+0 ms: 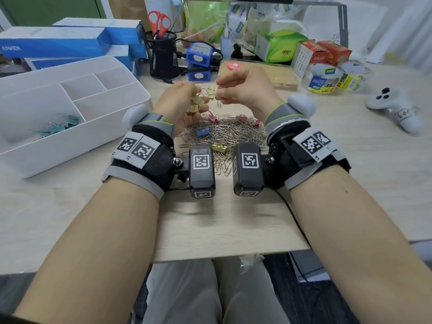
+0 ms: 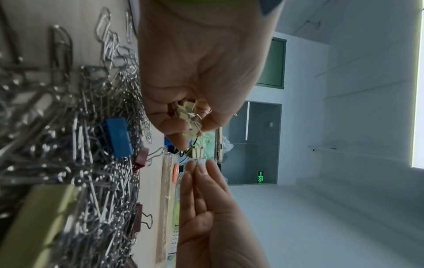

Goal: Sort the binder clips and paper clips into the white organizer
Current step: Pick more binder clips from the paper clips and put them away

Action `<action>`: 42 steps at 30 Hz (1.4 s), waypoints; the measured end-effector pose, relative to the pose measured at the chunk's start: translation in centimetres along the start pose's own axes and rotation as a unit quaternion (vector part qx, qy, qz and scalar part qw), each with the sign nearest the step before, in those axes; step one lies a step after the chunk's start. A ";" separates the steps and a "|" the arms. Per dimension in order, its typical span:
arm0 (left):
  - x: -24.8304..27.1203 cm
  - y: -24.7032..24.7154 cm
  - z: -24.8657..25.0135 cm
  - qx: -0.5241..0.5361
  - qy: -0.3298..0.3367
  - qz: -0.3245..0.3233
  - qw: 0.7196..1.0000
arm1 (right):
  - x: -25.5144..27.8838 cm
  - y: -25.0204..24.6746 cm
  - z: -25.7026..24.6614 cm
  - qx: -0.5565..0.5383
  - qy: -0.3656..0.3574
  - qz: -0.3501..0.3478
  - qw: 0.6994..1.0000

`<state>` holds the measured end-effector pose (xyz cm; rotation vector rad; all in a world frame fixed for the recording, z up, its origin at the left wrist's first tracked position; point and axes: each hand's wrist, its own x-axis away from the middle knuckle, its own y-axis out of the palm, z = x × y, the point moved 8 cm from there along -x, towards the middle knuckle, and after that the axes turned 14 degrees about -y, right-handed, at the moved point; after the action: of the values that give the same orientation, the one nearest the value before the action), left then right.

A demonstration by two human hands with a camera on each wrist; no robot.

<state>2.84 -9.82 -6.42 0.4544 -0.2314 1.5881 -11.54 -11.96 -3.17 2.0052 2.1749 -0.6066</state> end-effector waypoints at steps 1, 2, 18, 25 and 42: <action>0.0 0.0 0.0 -0.004 -0.001 -0.002 1.000 | 0.0 0.0 0.0 0.002 -0.001 0.006 1.000; 0.0 0.0 -0.1 -0.008 -0.003 -0.004 1.000 | 0.0 0.0 0.0 0.002 -0.002 0.012 1.000; -0.2 0.9 -0.3 -0.085 0.027 -0.048 0.995 | 1.1 1.1 -1.4 0.068 -0.049 -0.062 0.995; -0.4 -0.6 0.0 -0.043 0.023 0.026 0.998 | 4.3 1.7 -0.2 0.212 0.091 -0.269 0.935; 0.0 -0.9 0.0 -0.078 0.017 0.029 0.996 | 4.4 1.1 -0.3 0.211 0.095 -0.217 0.948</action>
<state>3.70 -9.76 -6.52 0.3017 -0.3432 1.6195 -10.89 -7.73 -4.71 1.8172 2.8397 -1.0533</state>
